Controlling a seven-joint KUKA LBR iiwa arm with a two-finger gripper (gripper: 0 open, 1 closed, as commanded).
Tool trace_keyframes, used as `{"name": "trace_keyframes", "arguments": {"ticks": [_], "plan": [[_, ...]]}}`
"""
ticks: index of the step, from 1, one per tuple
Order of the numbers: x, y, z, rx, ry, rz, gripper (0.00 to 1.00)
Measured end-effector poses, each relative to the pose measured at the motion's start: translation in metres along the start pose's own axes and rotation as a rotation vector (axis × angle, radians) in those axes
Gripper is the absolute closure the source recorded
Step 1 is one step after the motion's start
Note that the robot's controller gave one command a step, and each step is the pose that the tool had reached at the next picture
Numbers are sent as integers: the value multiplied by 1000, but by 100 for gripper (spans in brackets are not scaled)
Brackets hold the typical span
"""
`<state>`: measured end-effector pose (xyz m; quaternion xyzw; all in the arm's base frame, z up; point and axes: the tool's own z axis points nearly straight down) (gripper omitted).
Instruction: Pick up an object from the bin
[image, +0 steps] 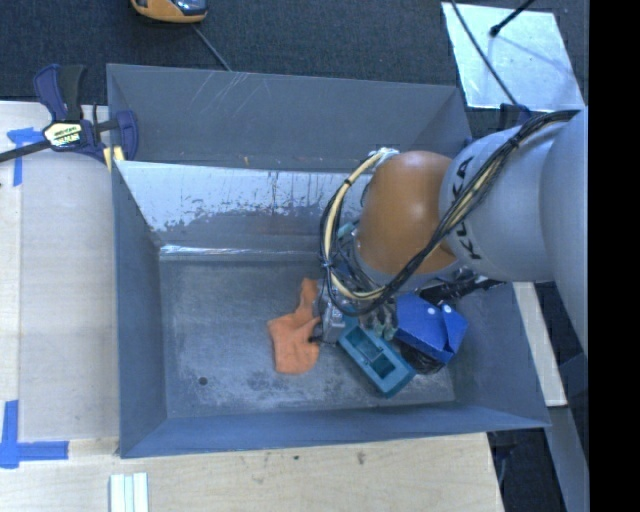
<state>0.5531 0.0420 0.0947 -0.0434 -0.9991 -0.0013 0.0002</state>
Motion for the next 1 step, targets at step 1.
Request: {"name": "trace_keyframes", "arguments": {"ticks": [1], "plan": [[9,3,9,3,-1,10,100]]}}
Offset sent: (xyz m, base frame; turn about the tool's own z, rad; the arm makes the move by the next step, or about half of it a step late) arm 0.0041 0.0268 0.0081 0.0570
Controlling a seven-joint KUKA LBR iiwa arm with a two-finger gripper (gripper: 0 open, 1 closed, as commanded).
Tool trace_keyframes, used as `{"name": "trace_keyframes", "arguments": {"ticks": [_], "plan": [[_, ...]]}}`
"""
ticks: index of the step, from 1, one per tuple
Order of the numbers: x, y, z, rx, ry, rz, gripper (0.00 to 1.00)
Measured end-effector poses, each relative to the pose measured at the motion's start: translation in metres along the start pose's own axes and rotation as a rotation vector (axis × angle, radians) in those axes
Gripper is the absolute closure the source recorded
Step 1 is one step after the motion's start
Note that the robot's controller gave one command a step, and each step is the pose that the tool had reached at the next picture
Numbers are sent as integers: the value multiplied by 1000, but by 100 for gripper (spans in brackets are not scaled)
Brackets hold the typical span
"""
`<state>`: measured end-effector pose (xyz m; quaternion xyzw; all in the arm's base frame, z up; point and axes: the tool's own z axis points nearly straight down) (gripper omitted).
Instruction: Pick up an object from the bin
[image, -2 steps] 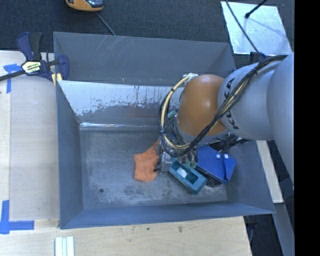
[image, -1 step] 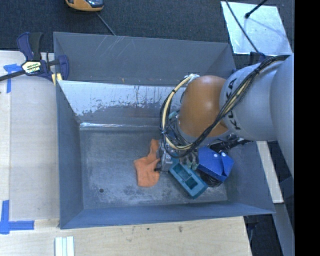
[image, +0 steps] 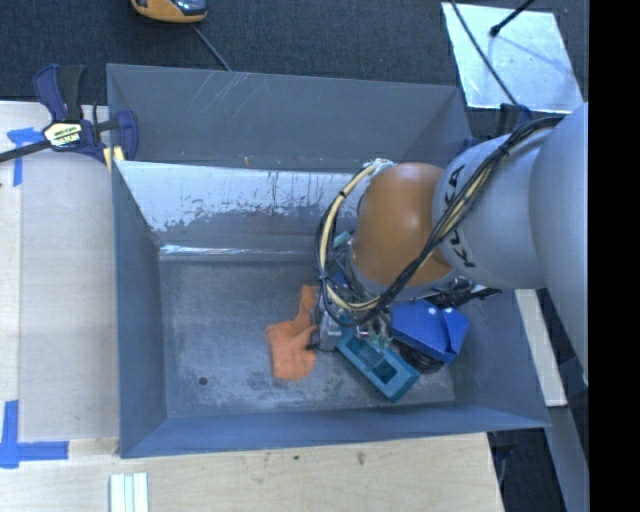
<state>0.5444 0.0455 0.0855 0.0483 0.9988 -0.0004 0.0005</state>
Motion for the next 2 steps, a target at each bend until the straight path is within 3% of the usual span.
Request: {"name": "trace_keyframes", "arguments": {"ticks": [1,2], "plan": [[-8,20,-13,0,2,41,100],[-19,24,-23,-2,-2,34,100]]}}
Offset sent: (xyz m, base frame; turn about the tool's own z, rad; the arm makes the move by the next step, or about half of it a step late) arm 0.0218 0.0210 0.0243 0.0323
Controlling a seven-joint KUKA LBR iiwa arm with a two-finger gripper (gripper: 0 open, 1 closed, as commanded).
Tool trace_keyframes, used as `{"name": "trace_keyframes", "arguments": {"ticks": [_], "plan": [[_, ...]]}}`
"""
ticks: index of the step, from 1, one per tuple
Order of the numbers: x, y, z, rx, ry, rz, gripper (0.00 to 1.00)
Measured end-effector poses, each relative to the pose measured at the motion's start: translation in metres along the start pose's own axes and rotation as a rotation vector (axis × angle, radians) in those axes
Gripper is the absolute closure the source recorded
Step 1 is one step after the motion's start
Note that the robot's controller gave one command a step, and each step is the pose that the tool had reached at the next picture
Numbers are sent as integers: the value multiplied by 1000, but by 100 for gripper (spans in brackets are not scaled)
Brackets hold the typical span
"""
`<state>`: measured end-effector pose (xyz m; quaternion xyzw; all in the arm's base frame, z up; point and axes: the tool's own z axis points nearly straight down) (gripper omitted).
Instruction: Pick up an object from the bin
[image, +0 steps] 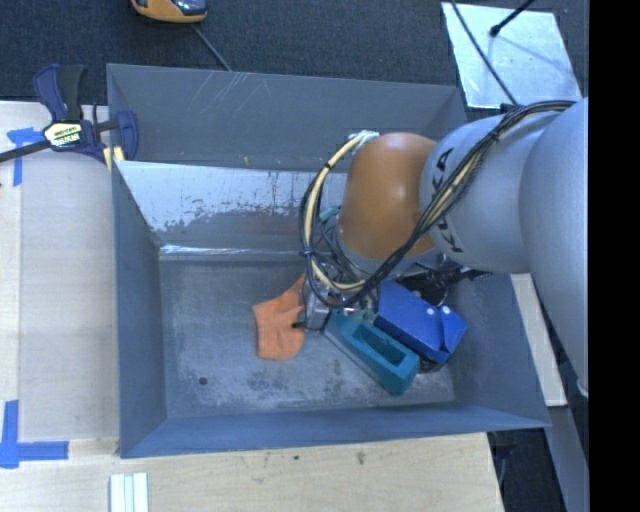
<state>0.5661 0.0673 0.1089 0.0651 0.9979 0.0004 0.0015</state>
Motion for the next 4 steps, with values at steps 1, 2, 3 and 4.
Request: {"name": "trace_keyframes", "arguments": {"ticks": [1,2,3,4], "plan": [[19,-5,-55,2,7,13,100],[8,17,-78,-2,-8,12,100],[41,8,-85,1,4,8,100],[24,30,-153,1,3,-3,100]]}}
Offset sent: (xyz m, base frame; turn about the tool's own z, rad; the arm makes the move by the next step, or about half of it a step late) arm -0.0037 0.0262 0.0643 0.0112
